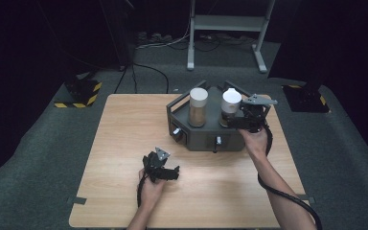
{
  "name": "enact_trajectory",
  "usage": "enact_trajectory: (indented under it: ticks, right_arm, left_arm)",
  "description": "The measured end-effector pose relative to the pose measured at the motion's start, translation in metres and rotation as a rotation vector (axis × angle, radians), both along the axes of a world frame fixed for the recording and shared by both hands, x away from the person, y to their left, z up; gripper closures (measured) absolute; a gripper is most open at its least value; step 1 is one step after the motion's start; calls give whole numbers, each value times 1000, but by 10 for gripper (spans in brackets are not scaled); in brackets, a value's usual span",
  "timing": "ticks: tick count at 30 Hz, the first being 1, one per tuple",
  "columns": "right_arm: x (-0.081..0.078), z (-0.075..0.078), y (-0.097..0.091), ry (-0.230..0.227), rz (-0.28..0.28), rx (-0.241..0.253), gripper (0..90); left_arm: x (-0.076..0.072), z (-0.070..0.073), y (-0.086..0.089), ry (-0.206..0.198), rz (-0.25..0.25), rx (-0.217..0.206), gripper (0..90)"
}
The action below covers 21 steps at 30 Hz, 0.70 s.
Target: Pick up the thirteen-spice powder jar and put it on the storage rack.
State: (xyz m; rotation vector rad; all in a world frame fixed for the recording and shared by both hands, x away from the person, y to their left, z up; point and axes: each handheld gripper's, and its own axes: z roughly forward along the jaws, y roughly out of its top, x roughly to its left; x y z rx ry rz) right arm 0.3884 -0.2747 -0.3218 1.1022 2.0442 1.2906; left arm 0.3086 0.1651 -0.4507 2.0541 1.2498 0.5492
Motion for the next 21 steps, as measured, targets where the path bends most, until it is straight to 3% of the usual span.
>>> enact_trajectory:
  ticks: [21]
  right_arm:
    - [-16,-8,-16,-19,9,12,170]
  left_arm:
    - [0,0,0,0,1,-2,33]
